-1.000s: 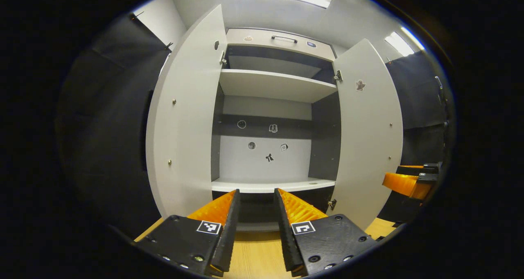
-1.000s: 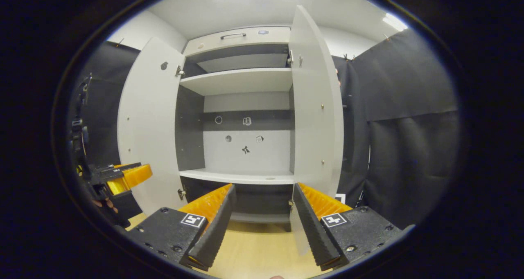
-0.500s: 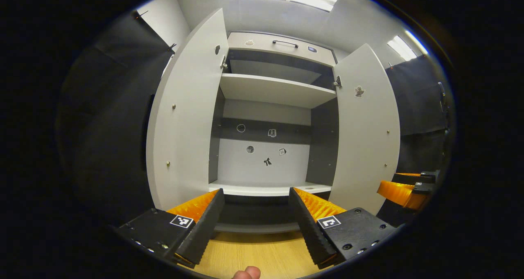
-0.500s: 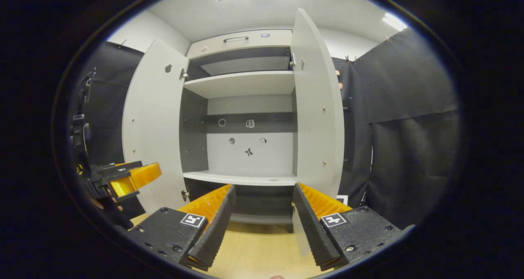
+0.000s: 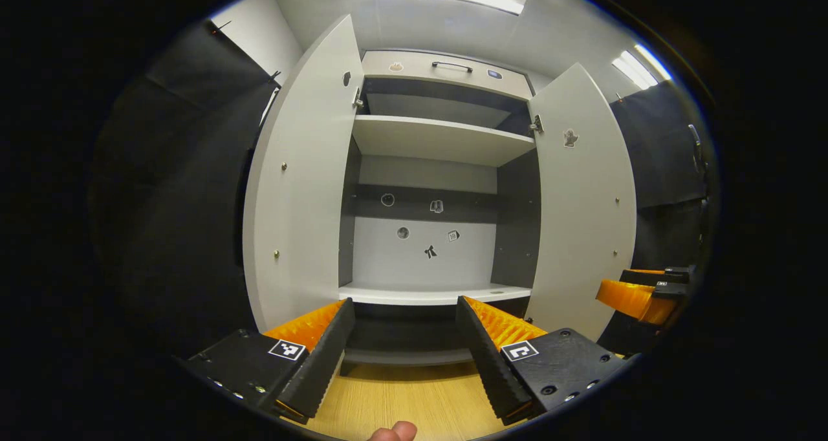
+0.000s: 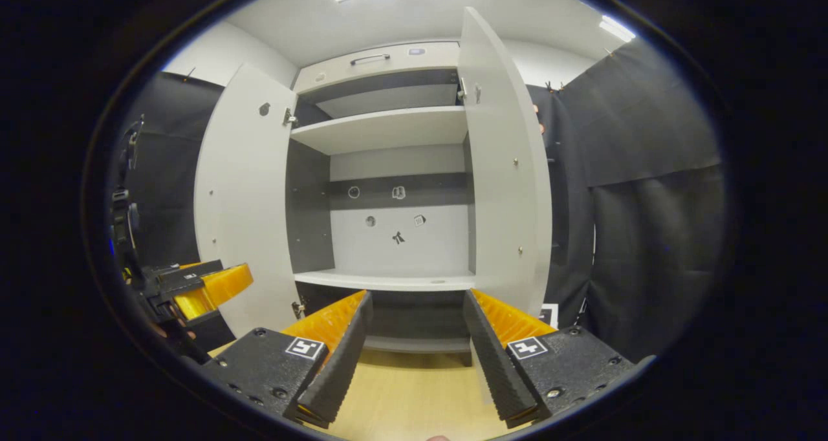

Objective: Open the right door of the double-door shoe cabinet with the right hand, and open the left door with the left hand.

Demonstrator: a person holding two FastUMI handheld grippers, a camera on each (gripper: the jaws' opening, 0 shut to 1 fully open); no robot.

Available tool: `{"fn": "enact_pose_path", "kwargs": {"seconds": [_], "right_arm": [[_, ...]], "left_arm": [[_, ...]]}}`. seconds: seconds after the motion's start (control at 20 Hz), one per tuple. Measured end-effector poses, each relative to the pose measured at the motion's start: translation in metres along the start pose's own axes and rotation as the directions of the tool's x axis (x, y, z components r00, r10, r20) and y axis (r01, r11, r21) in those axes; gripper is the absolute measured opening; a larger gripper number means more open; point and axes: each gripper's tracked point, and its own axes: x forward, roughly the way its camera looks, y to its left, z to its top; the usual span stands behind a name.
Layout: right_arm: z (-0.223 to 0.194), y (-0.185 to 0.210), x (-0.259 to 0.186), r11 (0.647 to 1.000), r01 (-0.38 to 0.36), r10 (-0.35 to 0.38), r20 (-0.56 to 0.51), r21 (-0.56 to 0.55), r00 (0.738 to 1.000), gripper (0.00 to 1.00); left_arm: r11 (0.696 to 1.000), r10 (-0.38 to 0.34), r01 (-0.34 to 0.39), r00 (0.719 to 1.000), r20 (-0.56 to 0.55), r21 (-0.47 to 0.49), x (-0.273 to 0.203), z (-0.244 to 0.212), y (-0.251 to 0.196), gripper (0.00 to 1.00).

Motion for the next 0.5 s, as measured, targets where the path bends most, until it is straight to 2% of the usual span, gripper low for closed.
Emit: {"fn": "enact_pose_path", "kwargs": {"seconds": [0.5], "right_arm": [[0.003, 0.005, 0.002, 1.0, -0.005, 0.005, 0.014, 0.02, 1.0, 0.88]], "left_arm": [[1.0, 0.012, -0.011, 0.999, 0.035, -0.008, 0.008, 0.017, 0.01, 0.94]]}}
